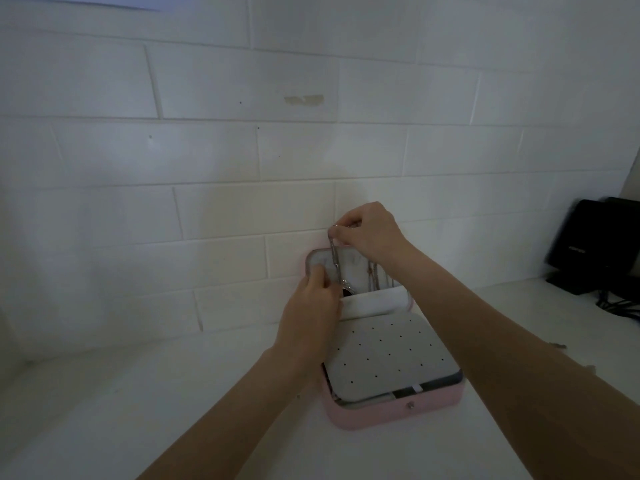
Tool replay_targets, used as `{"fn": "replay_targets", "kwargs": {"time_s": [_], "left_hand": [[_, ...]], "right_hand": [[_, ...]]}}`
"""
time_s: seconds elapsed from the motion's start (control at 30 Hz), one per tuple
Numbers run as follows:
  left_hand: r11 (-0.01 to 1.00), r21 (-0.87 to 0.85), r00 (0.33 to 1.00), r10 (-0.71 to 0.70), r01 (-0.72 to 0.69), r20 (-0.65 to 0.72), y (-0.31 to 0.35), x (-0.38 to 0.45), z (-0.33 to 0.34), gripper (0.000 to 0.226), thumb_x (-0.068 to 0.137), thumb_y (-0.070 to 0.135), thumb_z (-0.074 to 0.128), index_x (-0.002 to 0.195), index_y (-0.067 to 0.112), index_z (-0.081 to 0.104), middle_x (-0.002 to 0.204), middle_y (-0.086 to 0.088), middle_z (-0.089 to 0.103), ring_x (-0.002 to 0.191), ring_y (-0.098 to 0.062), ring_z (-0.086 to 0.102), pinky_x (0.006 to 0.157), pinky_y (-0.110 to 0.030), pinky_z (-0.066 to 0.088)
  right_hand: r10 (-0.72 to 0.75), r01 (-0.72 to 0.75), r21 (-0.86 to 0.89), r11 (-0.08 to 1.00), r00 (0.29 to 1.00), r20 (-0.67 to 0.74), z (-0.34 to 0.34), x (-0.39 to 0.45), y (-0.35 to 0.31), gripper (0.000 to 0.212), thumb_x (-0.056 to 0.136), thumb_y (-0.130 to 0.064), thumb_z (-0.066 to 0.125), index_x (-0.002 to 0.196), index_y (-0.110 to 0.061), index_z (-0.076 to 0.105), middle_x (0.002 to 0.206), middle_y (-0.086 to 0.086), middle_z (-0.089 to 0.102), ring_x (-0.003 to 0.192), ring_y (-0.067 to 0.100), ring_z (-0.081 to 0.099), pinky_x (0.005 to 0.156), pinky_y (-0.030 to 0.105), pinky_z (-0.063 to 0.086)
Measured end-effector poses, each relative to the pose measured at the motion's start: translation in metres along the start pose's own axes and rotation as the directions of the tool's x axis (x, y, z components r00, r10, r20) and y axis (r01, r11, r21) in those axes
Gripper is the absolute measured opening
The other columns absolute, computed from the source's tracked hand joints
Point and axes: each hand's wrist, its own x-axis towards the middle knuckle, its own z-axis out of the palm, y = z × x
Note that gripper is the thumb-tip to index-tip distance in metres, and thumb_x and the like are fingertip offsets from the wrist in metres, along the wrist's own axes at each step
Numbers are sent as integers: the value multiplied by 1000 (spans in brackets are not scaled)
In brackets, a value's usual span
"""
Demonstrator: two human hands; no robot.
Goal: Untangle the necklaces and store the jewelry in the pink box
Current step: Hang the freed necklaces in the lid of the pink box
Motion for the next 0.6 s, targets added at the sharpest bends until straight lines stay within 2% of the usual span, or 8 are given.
{"fn": "replay_targets", "kwargs": {"time_s": [0.13,0.23,0.33,0.43,0.5,0.6], "left_hand": [[994,68,997,82,-82,-5,-3,-2,-3,25,52,0,83,64,8,62,67,-5,53,49,-18,49,37,-23,37],[983,81,980,174,-167,-92,-12,-4,-9,5,71,6,65,76,8,67,68,-6,55,50,-20,51,43,-25,37],[975,132,975,194,-178,-112,-19,-2,-12,23,78,12,50,91,9,69,70,-6,58,51,-20,52,45,-26,40],[970,189,983,168,-152,-73,-22,2,-14,17,65,6,71,83,10,71,65,-6,57,47,-20,52,44,-23,37],[972,200,990,136,-125,-40,-23,1,-16,26,51,4,83,72,10,70,61,-5,56,44,-19,50,42,-21,33],[974,191,991,130,-124,-18,-23,-2,-18,28,44,2,86,63,12,68,59,-3,54,42,-18,48,40,-20,29]], "right_hand": [[-54,56,-44,998,998,43,7,0,-4,16,83,-16,67,90,-3,73,68,-5,57,70,8,51,55,6,36],[-75,78,-49,996,995,70,10,-1,-3,15,83,-17,68,89,-4,72,63,-8,54,62,4,48,50,4,34],[-95,101,-63,993,991,89,10,-1,-3,16,82,-17,68,90,-4,72,59,-12,49,56,0,43,48,3,34],[-103,111,-75,991,989,103,10,-2,-2,17,83,-18,68,90,-3,72,59,-12,48,55,0,42,47,3,34],[-105,115,-92,989,989,105,12,-1,1,18,83,-19,68,92,-3,72,63,-11,52,58,0,44,48,2,34],[-110,121,-117,986,989,95,15,-2,5,19,84,-20,67,94,-4,72,76,-4,59,69,5,49,52,3,33]]}}
